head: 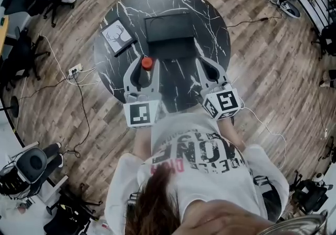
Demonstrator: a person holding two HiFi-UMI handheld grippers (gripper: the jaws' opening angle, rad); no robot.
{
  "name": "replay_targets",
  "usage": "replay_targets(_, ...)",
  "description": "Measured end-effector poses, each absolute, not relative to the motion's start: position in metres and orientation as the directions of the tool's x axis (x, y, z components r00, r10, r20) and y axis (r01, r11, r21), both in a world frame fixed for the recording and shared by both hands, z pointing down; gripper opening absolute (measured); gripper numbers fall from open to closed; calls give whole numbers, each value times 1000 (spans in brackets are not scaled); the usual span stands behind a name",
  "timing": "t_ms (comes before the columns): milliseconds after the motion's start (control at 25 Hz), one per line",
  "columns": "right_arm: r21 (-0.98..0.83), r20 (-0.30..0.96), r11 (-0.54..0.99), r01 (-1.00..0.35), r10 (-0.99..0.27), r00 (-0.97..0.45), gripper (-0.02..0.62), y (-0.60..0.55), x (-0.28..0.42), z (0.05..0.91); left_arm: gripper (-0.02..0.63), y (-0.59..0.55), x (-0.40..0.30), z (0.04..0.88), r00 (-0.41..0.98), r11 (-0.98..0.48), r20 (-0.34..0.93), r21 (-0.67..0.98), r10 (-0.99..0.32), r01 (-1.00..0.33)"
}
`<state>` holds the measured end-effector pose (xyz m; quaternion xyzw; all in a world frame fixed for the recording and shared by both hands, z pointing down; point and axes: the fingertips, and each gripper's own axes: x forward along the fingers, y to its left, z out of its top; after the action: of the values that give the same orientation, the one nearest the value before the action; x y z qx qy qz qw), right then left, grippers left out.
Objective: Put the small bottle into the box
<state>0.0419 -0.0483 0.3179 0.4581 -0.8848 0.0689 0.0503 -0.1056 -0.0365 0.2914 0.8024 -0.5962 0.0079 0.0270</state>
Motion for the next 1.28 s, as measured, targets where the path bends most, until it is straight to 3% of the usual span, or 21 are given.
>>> replay_targets(1280,-75,136,588,-805,-794,-593,2,-69,36,309,150,-49,-108,294,270,-267,38,64,-962,-961)
